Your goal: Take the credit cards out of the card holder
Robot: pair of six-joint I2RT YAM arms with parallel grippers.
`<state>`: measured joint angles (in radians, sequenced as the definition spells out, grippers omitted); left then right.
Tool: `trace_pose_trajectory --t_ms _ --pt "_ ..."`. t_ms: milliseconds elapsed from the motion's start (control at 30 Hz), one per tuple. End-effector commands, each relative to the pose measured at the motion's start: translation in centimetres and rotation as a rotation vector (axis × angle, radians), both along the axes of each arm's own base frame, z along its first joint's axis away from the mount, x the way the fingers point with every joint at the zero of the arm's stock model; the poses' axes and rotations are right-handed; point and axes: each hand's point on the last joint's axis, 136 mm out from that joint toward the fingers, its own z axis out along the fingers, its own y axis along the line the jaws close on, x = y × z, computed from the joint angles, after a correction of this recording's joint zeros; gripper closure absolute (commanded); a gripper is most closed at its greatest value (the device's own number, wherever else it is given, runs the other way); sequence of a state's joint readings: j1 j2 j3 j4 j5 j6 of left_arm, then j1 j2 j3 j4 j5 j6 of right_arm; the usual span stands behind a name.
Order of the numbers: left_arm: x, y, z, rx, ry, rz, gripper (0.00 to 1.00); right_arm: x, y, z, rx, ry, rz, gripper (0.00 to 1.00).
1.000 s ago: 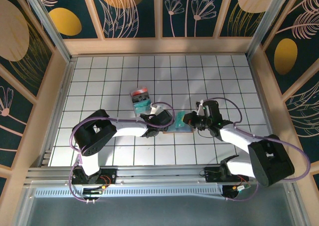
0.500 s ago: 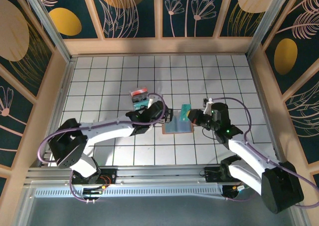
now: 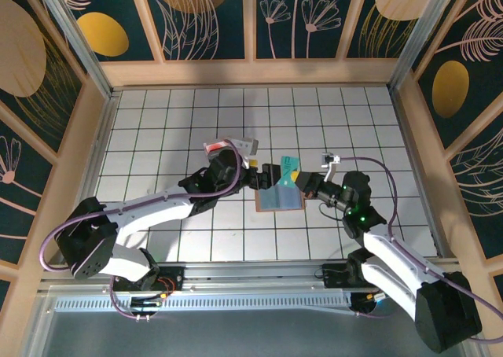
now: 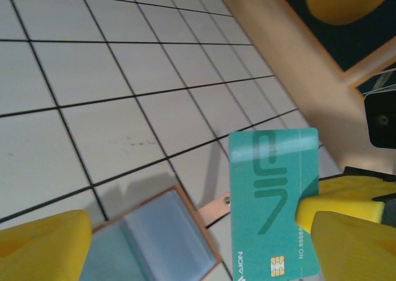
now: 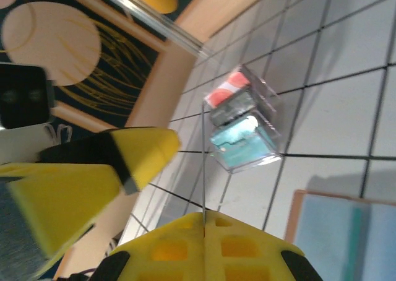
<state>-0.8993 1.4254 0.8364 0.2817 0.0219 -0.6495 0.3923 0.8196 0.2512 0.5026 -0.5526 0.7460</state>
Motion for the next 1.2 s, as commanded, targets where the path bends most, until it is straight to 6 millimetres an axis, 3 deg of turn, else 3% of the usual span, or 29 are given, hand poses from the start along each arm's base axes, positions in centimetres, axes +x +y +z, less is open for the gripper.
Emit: trace_pose_trajectory --t_ms 0,267,600,833,1067,1167 --pt "-1.2 -1.1 3.3 -0.174 -0.03 -0.113 0.12 -1.1 0.5 3.2 0.083 -0.123 0.067 1.0" --pt "-2.6 -1.7 5.4 -0.267 -0.071 -0.229 0.2 -2.3 0.9 4.9 0.151 -0.183 0.132 1.0" --pt "-4.2 -2.9 6.7 -0.337 -0.085 -0.351 0.42 -3.1 1.3 6.2 0.184 -0.223 0.179 1.0" --pt "-4.7 -2.9 7.1 -0.35 -0.094 -0.375 0.66 -3.2 1.3 6.3 0.187 -0.235 0.187 1.0" --pt "-4.3 -2.8 6.6 -0.309 -0.107 -0.356 1.0 -3.0 1.5 6.0 0.18 -0.222 0.19 1.0" --pt "-3.6 -2.2 6.1 -0.237 -0.139 -0.317 1.0 -2.6 1.5 5.4 0.156 -0.202 0.175 0.84"
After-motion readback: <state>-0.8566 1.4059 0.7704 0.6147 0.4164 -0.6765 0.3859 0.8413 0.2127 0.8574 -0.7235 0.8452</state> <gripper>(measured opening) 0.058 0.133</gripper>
